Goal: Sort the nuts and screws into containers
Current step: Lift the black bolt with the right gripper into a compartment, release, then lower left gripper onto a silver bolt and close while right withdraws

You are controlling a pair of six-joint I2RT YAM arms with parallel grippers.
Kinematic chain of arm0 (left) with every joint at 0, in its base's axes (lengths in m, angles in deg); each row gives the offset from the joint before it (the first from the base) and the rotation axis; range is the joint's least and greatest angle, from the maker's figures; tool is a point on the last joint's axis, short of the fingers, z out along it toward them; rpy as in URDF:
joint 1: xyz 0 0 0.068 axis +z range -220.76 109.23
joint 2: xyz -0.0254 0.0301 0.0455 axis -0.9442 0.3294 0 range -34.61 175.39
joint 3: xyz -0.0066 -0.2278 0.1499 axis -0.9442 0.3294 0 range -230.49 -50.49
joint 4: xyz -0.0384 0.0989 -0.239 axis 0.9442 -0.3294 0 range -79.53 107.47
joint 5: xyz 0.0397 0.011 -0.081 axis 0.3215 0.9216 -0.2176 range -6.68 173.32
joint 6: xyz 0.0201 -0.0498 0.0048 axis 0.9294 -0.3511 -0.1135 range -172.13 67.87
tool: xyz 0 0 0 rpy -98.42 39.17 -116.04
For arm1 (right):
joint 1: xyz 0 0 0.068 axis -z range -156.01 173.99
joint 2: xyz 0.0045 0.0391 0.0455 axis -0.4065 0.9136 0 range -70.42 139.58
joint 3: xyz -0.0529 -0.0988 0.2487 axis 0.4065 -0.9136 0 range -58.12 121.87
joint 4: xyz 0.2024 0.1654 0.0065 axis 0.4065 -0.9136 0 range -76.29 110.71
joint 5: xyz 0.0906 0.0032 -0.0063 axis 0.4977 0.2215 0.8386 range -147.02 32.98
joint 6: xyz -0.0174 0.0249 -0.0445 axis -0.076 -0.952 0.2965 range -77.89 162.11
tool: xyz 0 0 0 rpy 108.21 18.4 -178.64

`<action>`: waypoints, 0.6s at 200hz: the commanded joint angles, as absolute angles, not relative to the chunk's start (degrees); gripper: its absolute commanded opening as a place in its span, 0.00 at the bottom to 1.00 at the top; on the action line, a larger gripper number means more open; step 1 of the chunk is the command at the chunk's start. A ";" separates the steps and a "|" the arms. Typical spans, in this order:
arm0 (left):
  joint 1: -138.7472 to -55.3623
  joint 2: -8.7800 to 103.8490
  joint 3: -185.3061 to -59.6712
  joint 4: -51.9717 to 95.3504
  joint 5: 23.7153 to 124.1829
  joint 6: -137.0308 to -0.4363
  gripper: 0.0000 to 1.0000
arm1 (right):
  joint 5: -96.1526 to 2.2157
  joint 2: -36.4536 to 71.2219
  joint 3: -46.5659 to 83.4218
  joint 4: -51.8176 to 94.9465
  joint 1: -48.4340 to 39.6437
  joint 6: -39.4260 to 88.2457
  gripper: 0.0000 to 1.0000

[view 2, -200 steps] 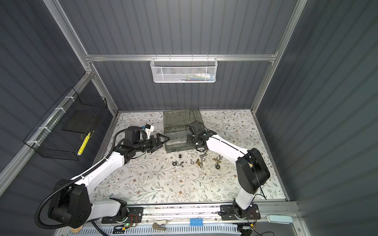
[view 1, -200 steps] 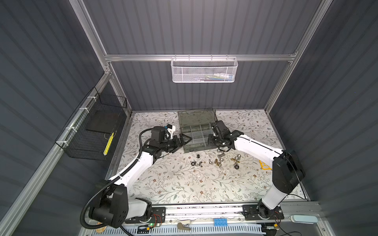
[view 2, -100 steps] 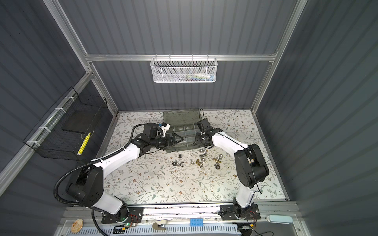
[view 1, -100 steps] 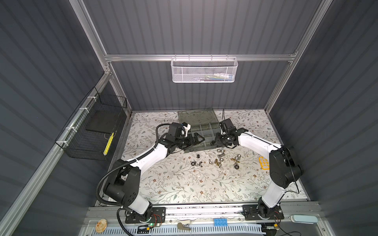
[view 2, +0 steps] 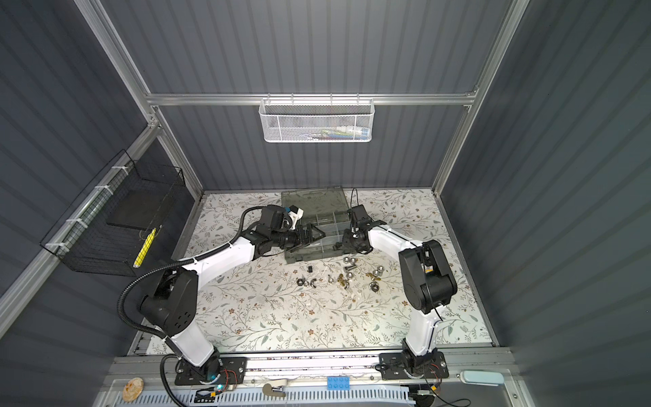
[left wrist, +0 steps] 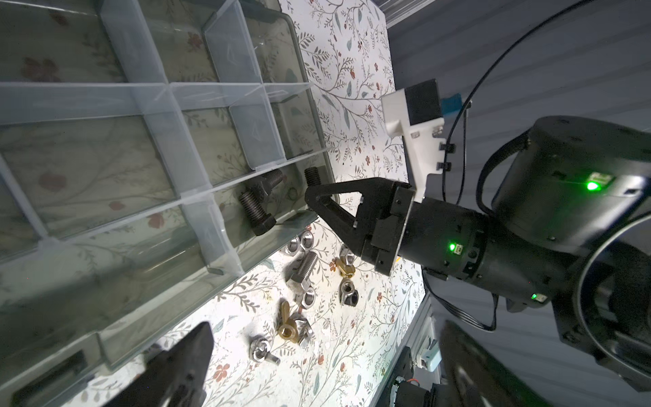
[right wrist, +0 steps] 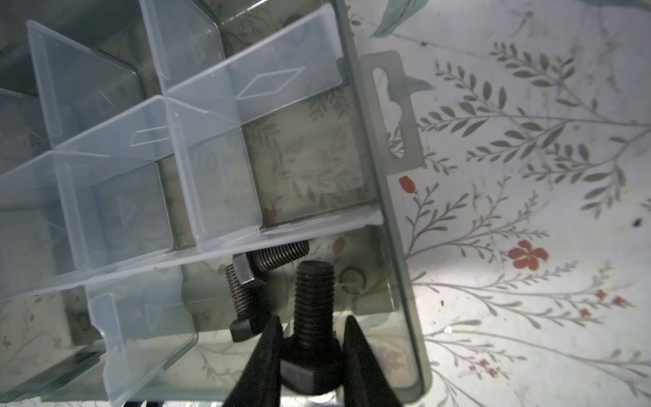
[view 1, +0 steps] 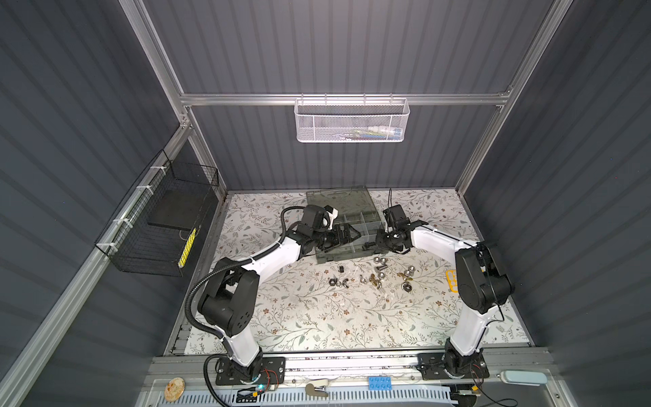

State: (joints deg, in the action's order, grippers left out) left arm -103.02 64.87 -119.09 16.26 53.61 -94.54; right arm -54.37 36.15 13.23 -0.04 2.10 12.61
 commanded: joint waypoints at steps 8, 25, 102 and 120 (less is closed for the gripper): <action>-103.80 66.02 -121.15 15.62 53.67 -92.95 1.00 | -53.20 37.22 13.88 0.32 2.65 13.63 0.29; -104.16 65.94 -121.15 15.54 54.07 -93.00 1.00 | -53.20 37.37 13.69 0.57 2.71 13.46 0.32; -106.62 63.46 -121.54 12.19 57.27 -90.83 1.00 | -53.41 34.03 12.68 0.24 2.76 13.53 0.46; -107.69 63.06 -121.86 10.88 58.51 -89.85 1.00 | -53.60 31.78 11.87 0.23 2.82 13.38 0.51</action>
